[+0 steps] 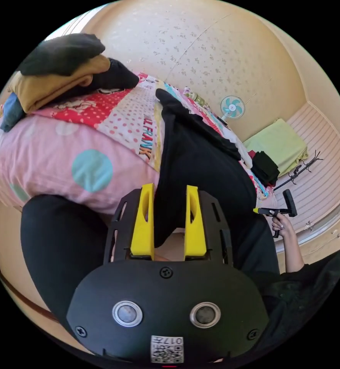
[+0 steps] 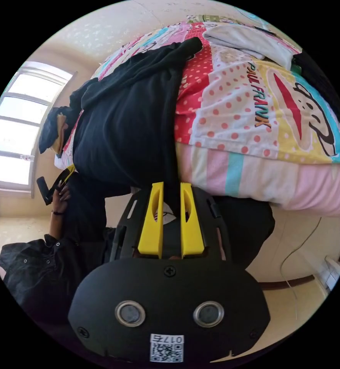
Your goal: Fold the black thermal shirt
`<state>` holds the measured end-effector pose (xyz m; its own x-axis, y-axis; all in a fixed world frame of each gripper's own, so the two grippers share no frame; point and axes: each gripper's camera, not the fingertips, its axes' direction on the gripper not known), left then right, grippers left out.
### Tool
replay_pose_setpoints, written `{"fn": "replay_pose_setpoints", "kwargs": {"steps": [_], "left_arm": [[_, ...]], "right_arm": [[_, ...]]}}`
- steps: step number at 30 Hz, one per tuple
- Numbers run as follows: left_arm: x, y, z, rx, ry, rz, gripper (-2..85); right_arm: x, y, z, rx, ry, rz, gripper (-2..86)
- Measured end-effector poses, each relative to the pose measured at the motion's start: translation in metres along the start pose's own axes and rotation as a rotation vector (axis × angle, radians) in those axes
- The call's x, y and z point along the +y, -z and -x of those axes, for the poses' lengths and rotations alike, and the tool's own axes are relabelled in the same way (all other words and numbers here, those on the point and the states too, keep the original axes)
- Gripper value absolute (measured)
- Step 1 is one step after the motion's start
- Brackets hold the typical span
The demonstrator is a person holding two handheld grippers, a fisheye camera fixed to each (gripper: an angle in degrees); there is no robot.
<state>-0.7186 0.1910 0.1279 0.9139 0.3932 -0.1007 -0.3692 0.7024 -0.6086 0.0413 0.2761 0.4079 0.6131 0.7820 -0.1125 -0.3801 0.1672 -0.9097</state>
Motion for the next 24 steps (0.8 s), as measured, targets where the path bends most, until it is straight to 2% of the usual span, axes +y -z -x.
{"fn": "replay_pose_setpoints", "kwargs": {"steps": [3, 5, 10, 15, 19, 24], "left_arm": [[-0.010, -0.005, -0.001, -0.024, 0.031, 0.059, 8.4], [-0.020, -0.003, -0.003, 0.027, 0.036, 0.130, 3.9], [-0.060, 0.045, -0.023, 0.119, -0.082, 0.033, 2.0], [-0.116, 0.073, -0.043, 0.082, -0.162, -0.154, 3.0], [-0.140, 0.041, -0.018, 0.009, -0.054, -0.175, 9.2], [-0.098, 0.039, 0.005, 0.021, -0.024, -0.157, 10.9]], "right_arm": [[0.005, 0.017, 0.002, -0.110, 0.033, 0.019, 4.1], [0.007, 0.040, 0.009, -0.118, 0.078, 0.010, 3.5], [-0.001, 0.128, 0.030, -0.017, 0.193, -0.127, 3.1], [-0.047, 0.171, 0.010, -0.011, 0.104, -0.345, 4.0], [-0.070, 0.146, -0.024, 0.033, 0.021, -0.297, 7.0], [-0.017, 0.128, -0.060, -0.025, 0.067, -0.290, 11.6]]}}
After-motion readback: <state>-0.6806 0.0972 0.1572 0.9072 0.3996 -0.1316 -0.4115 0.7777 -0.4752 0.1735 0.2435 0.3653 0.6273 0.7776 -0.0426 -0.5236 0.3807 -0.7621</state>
